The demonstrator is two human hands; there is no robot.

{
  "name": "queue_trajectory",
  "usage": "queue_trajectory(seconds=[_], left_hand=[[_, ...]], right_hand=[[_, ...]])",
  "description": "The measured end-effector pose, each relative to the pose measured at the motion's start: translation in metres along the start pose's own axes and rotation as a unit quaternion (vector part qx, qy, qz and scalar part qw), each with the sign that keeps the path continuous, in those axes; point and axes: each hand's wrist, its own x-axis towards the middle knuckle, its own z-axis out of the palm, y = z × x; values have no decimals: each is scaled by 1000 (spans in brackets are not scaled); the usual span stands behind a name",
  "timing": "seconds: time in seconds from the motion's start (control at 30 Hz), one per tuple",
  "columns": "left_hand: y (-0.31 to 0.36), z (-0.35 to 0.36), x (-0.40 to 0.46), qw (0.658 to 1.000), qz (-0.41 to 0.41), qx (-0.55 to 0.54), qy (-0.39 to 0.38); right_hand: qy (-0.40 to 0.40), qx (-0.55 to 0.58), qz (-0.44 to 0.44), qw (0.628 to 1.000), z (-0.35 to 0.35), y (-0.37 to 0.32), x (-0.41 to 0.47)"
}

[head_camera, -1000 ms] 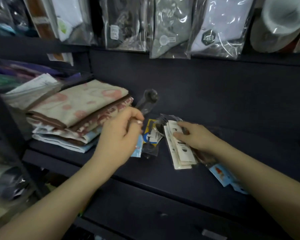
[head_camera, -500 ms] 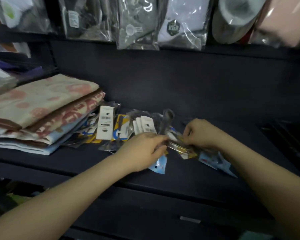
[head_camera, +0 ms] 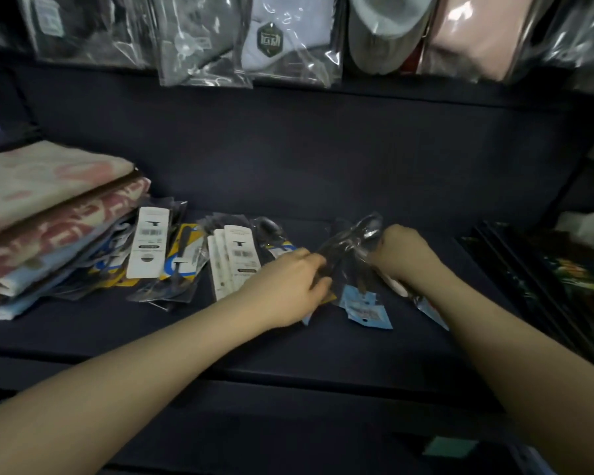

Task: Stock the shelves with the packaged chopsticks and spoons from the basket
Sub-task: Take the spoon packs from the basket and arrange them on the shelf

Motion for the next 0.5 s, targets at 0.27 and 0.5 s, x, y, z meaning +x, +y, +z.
queue_trajectory(seconds=[0.27, 0.5], left_hand=[[-24, 2, 15, 996, -49, 23, -66], [-49, -26, -2, 982, 34, 134, -128]], right_hand=[[-52, -27, -314, 948, 5, -5, -21], [-100, -16, -260, 960, 12, -7, -13]])
